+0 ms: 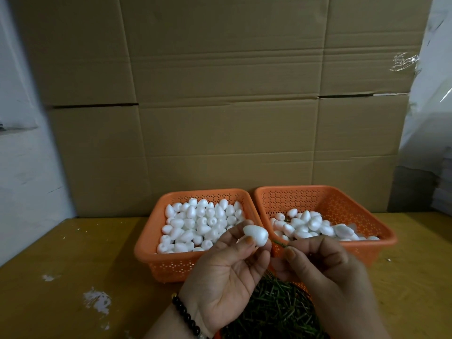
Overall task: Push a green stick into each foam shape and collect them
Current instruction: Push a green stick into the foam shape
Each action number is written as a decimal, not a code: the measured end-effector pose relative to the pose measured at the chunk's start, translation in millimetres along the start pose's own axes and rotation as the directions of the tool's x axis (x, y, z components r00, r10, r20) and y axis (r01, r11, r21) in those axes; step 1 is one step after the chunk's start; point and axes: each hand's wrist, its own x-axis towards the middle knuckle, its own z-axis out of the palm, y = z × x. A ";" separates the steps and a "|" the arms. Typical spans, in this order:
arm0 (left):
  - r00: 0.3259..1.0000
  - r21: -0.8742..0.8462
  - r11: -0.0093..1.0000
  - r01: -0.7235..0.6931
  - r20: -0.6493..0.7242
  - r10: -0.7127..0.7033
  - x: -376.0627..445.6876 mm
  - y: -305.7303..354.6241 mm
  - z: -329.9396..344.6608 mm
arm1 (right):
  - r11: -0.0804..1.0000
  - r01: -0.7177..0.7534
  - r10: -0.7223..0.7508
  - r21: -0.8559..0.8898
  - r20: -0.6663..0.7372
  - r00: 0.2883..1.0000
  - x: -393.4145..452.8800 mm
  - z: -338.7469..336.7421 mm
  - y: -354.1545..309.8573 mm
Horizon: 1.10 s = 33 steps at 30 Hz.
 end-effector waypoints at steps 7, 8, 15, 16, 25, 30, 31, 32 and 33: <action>0.999 0.054 0.998 -0.036 0.015 0.035 -0.5 -1.3 1.4 | 0.999 -0.030 0.031 -0.040 0.018 0.999 0.4 -0.8 1.8; 0.999 0.064 0.997 -0.041 0.016 0.040 -0.6 -1.7 1.4 | 0.998 -0.032 0.033 -0.047 0.018 0.999 0.6 -0.9 2.1; 0.999 0.121 0.992 -0.047 0.008 0.047 -2.2 -6.9 1.5 | 0.995 -0.059 0.061 -0.075 0.025 0.998 1.2 -2.2 2.8; 0.999 0.128 0.991 -0.048 0.002 0.048 -2.1 -7.5 1.5 | 0.995 -0.058 0.061 -0.085 0.031 0.998 1.4 -2.4 2.8; 0.999 0.188 0.981 -0.053 -0.001 0.054 -3.4 -11.9 2.0 | 0.990 -0.042 0.051 -0.138 0.055 0.997 0.8 -3.3 -0.4; 0.998 0.198 0.979 -0.057 -0.003 0.058 -3.2 -12.9 2.1 | 0.987 -0.050 0.059 -0.150 0.056 0.997 0.2 -3.3 -1.6; 0.998 0.200 0.978 -0.057 -0.002 0.058 -3.4 -12.9 2.2 | 0.987 -0.050 0.059 -0.151 0.058 0.997 0.3 -3.6 -1.4; 0.998 0.201 0.978 -0.057 -0.001 0.058 -3.7 -12.9 2.3 | 0.987 -0.054 0.064 -0.149 0.060 0.996 0.2 -3.6 -1.1; 0.998 0.200 0.978 -0.057 -0.001 0.059 -3.8 -12.9 2.3 | 0.987 -0.059 0.069 -0.147 0.063 0.996 0.1 -3.7 -0.9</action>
